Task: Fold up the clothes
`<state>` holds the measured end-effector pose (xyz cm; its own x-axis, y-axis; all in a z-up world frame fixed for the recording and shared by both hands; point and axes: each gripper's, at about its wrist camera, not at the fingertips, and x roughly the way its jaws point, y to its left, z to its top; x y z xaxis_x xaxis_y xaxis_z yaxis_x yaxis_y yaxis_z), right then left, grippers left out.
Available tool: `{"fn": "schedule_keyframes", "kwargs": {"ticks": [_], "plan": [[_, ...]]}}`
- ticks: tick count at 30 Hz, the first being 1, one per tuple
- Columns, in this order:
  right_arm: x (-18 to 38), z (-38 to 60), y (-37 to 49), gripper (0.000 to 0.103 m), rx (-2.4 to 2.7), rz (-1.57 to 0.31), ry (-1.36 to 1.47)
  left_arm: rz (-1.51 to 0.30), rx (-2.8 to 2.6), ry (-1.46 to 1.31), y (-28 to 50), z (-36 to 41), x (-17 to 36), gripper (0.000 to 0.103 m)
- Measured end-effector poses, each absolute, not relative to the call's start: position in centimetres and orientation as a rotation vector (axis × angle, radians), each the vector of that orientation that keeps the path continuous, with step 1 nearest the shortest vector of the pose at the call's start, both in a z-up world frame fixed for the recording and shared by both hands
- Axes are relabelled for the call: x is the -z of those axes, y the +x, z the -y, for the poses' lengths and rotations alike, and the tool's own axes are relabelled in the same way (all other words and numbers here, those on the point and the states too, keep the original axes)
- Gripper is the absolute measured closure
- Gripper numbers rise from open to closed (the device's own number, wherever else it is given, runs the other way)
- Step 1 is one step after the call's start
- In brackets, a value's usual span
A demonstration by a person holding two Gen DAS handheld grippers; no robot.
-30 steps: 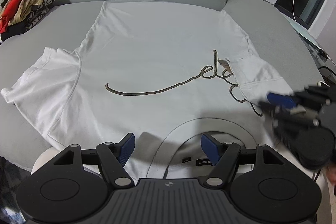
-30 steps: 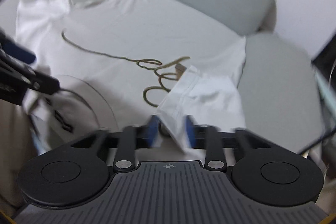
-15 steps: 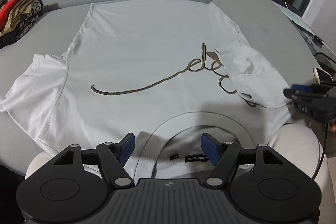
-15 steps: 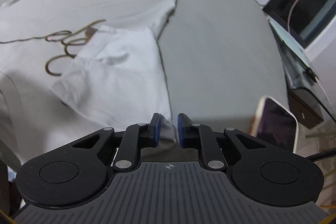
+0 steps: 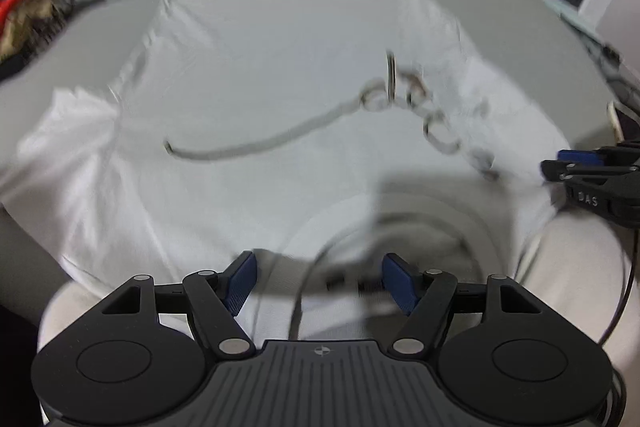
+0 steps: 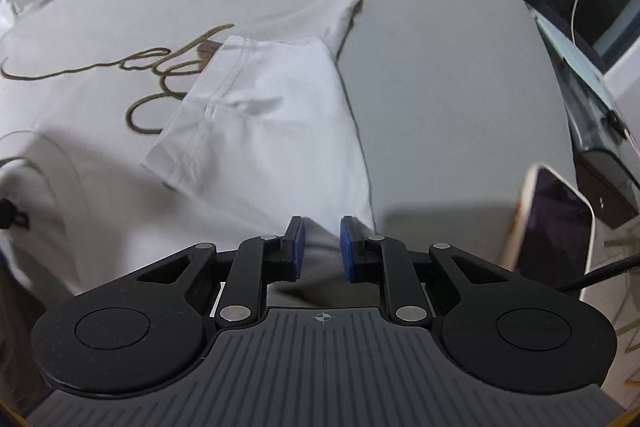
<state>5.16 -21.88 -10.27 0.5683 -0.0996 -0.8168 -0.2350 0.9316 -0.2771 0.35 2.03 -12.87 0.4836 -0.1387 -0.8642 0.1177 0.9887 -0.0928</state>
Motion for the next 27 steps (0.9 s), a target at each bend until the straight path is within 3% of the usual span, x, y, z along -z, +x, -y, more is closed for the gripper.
{"fn": "schedule_keyframes", "kwargs": {"ticks": [2, 4, 9, 14, 18, 27], "plan": [[8.9, 22.3, 4.3, 0.082, -0.079, -0.952, -0.333, -1.088, 0.156, -0.009, 0.2, -2.0, 13.1, 0.036], [7.2, 22.6, 3.5, 0.063, -0.078, -0.918, -0.275, -1.106, 0.161, -0.008, -0.1, -2.0, 12.9, 0.037], [3.5, 22.6, 2.1, 0.035, -0.171, -0.858, -0.054, -1.048, 0.188, -0.109, -1.3, -3.7, 10.4, 0.034], [2.0, 21.6, 1.4, 0.034, -0.327, -0.844, 0.145, -0.91, 0.049, -0.375, -2.5, -10.2, 9.1, 0.037], [2.3, 19.7, 1.1, 0.034, -0.389, -0.862, 0.153, -0.83, -0.117, -0.564, -3.4, -16.1, 9.9, 0.046], [3.8, 17.9, 0.4, 0.034, -0.439, -0.931, 0.144, -0.617, -0.433, -0.849, -3.9, -26.1, 11.7, 0.055]]}}
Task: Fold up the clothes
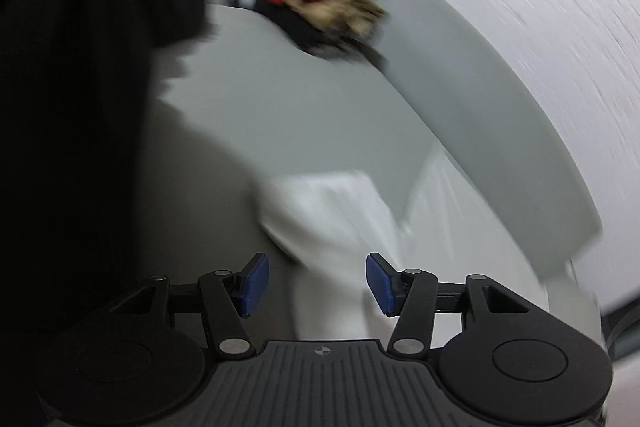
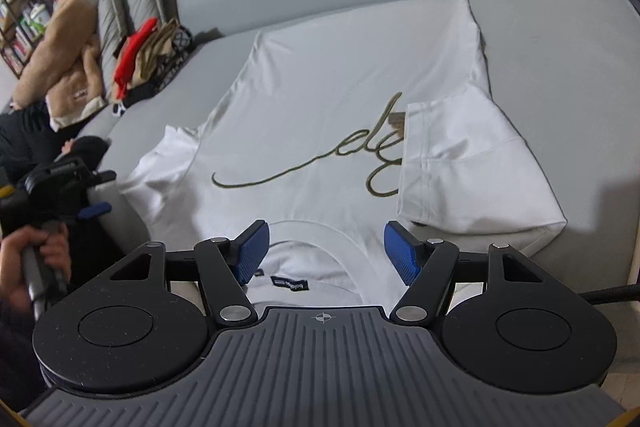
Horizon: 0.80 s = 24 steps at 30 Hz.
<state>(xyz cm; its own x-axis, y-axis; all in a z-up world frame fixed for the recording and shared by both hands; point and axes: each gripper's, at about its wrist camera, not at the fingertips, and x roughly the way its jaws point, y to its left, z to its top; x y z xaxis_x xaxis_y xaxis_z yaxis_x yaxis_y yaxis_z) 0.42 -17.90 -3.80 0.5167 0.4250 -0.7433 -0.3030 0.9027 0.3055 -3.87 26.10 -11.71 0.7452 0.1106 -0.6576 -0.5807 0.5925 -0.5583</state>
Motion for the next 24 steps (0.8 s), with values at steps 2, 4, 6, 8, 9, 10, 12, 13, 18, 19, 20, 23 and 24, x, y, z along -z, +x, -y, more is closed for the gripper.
{"fn": "schedule_keyframes", "kwargs": {"ticks": [2, 4, 6, 8, 9, 10, 12, 13, 18, 19, 20, 23, 24], "plan": [[3.8, 17.9, 0.5, 0.034, -0.448, -0.934, 0.154, -0.606, -0.467, -0.892, -3.5, -27.5, 12.5, 0.057], [3.8, 18.0, 0.6, 0.034, -0.452, -0.94, 0.167, -0.614, -0.483, -0.911, -2.9, -28.6, 13.1, 0.058], [3.8, 18.0, 0.7, 0.034, -0.449, -0.945, 0.171, -0.643, -0.48, -0.943, -2.3, -29.6, 13.7, 0.058], [3.9, 18.1, 0.8, 0.034, -0.445, -0.95, 0.176, -0.666, -0.443, -0.985, -1.7, -30.2, 14.2, 0.057], [4.0, 18.1, 0.8, 0.034, -0.444, -0.953, 0.178, -0.664, -0.429, -0.986, -1.4, -30.2, 14.4, 0.057], [4.0, 18.1, 0.8, 0.034, -0.442, -0.955, 0.18, -0.665, -0.415, -0.978, -0.9, -30.3, 14.3, 0.056], [4.1, 18.1, 0.9, 0.034, -0.443, -0.96, 0.183, -0.668, -0.414, -0.936, 0.1, -30.1, 14.0, 0.056], [4.1, 18.0, 0.9, 0.034, -0.443, -0.96, 0.181, -0.668, -0.414, -0.912, 0.6, -30.0, 13.9, 0.057], [4.2, 18.3, 0.7, 0.034, -0.439, -0.96, 0.19, -0.667, -0.448, -0.803, 1.9, -29.5, 13.3, 0.103], [4.3, 18.4, 0.8, 0.034, -0.438, -0.962, 0.194, -0.659, -0.449, -0.782, 1.9, -29.3, 13.0, 0.103], [4.4, 18.5, 0.8, 0.034, -0.437, -0.964, 0.197, -0.643, -0.455, -0.737, 1.8, -28.9, 12.6, 0.103], [4.6, 18.7, 0.8, 0.034, -0.44, -0.969, 0.206, -0.594, -0.445, -0.587, 1.3, -27.3, 10.9, 0.103], [4.6, 18.8, 0.9, 0.034, -0.441, -0.968, 0.209, -0.578, -0.426, -0.531, 1.4, -26.6, 10.2, 0.103]]}}
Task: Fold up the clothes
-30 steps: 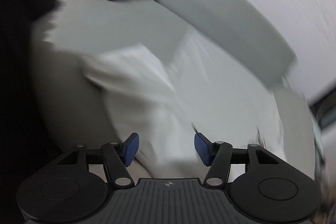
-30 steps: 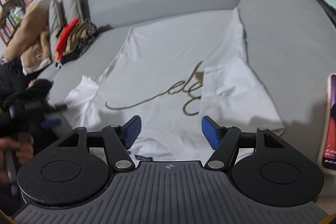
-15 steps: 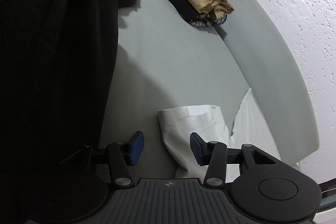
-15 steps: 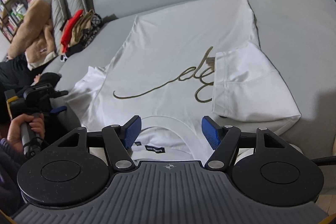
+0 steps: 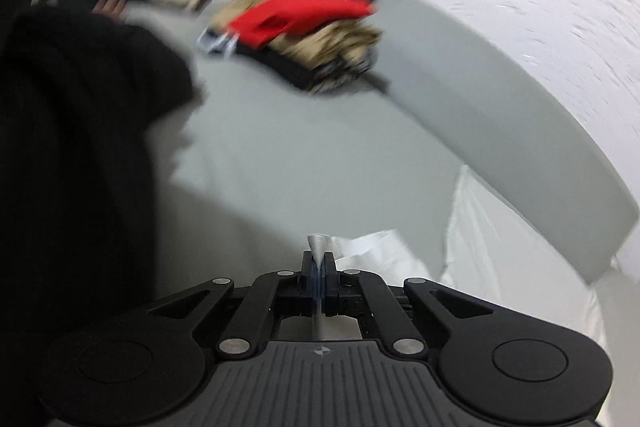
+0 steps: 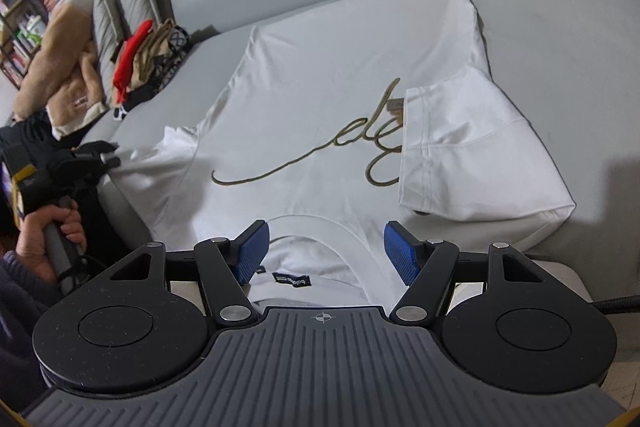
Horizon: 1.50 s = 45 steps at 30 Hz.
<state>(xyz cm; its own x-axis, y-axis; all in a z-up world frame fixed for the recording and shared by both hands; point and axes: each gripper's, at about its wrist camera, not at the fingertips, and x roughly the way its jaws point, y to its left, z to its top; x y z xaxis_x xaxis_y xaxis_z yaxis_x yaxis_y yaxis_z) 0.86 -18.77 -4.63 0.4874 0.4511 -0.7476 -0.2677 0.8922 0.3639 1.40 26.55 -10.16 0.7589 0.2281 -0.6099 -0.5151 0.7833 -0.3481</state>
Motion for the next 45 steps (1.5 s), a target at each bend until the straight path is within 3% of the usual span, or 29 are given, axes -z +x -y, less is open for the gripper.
{"fn": "schedule_keyframes", "kwargs": {"ticks": [6, 10, 12, 14, 17, 18, 22, 26, 32, 35, 38, 45], "plan": [[4.8, 19.7, 0.9, 0.034, -0.436, -0.965, 0.247, -0.489, -0.12, -0.071, 2.7, -17.1, 6.3, 0.103], [4.8, 20.4, 0.8, 0.034, -0.432, -0.963, 0.268, -0.58, 0.066, 0.191, 2.2, -9.1, 7.4, 0.103], [4.7, 20.8, 0.7, 0.034, -0.432, -0.961, 0.279, -0.703, 0.137, 0.234, 2.6, -6.9, 8.9, 0.084], [4.8, 21.3, 0.7, 0.034, -0.432, -0.961, 0.299, -0.781, 0.2, 0.172, 2.2, -6.2, 9.3, 0.077], [4.9, 22.0, 0.9, 0.034, -0.43, -0.965, 0.337, -0.744, 0.178, 0.02, 0.3, -7.8, 8.0, 0.042], [5.0, 22.2, 0.9, 0.034, -0.431, -0.966, 0.35, -0.721, 0.143, -0.034, -0.3, -9.0, 7.5, 0.036], [5.2, 22.8, 0.7, 0.035, -0.424, -0.954, 0.392, -0.656, -0.06, -0.327, -2.4, -15.2, 6.6, 0.036], [5.6, 23.0, 0.7, 0.037, -0.4, -0.963, 0.408, -0.739, -0.214, -0.542, -2.3, -20.2, 8.7, 0.047], [5.2, 22.9, 0.4, 0.038, -0.42, -0.954, 0.4, -0.865, -0.128, -0.717, -0.2, -20.5, 12.2, 0.066], [5.1, 22.9, 0.3, 0.038, -0.43, -0.955, 0.397, -0.893, -0.11, -0.768, 0.4, -20.3, 13.5, 0.067], [5.2, 22.6, 0.3, 0.038, -0.432, -0.961, 0.391, -0.871, -0.103, -0.767, 0.6, -20.5, 13.4, 0.1], [5.7, 22.5, 0.5, 0.034, -0.42, -0.976, 0.378, -0.863, -0.15, -0.693, 0.6, -20.6, 13.6, 0.097]]}}
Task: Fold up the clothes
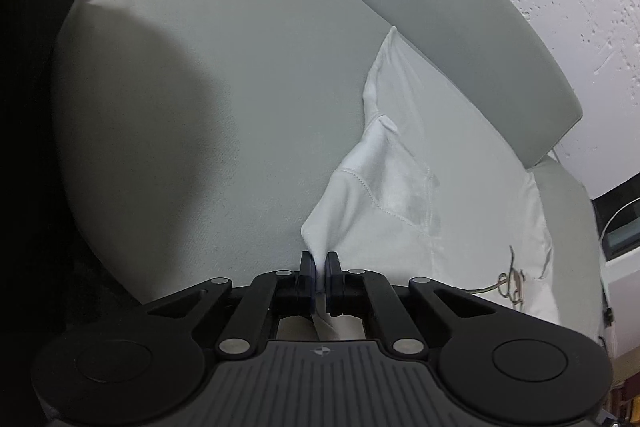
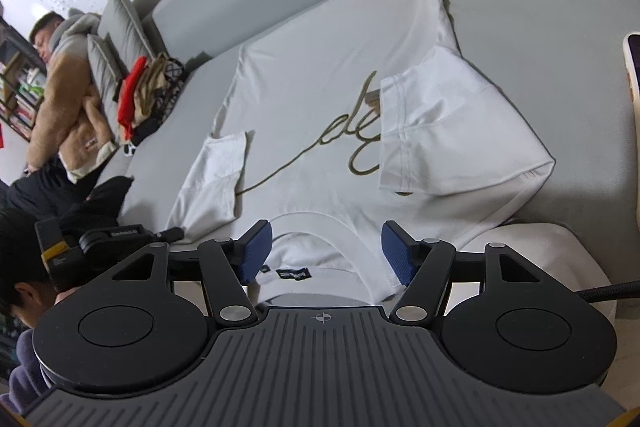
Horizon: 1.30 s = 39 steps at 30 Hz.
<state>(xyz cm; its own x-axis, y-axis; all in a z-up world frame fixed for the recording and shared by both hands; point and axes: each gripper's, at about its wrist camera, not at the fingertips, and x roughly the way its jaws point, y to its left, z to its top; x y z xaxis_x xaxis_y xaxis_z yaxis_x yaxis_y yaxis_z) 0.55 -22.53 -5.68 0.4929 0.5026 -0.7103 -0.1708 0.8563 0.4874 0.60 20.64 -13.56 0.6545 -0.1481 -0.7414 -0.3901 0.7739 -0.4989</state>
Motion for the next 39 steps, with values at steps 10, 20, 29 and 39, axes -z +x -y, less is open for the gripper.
{"fn": "schedule_keyframes", "kwargs": {"ticks": [10, 20, 29, 39], "plan": [[7.5, 21.1, 1.9, 0.066, -0.397, -1.023, 0.298, -0.78, -0.136, -0.389, -1.9, -15.6, 8.7, 0.062], [11.0, 16.1, 4.5, 0.068, -0.376, -1.071, 0.092, -1.015, 0.078, -0.125, 1.6, -6.0, 12.2, 0.06], [12.3, 16.6, 2.3, 0.06, -0.279, -1.294, 0.117, -1.16, 0.061, -0.09, 0.2, -5.7, 14.4, 0.054], [9.5, 17.3, -0.3, 0.048, -0.329, -1.182, 0.174, -1.105, 0.031, -0.03, -2.5, -5.6, 11.6, 0.044]]}}
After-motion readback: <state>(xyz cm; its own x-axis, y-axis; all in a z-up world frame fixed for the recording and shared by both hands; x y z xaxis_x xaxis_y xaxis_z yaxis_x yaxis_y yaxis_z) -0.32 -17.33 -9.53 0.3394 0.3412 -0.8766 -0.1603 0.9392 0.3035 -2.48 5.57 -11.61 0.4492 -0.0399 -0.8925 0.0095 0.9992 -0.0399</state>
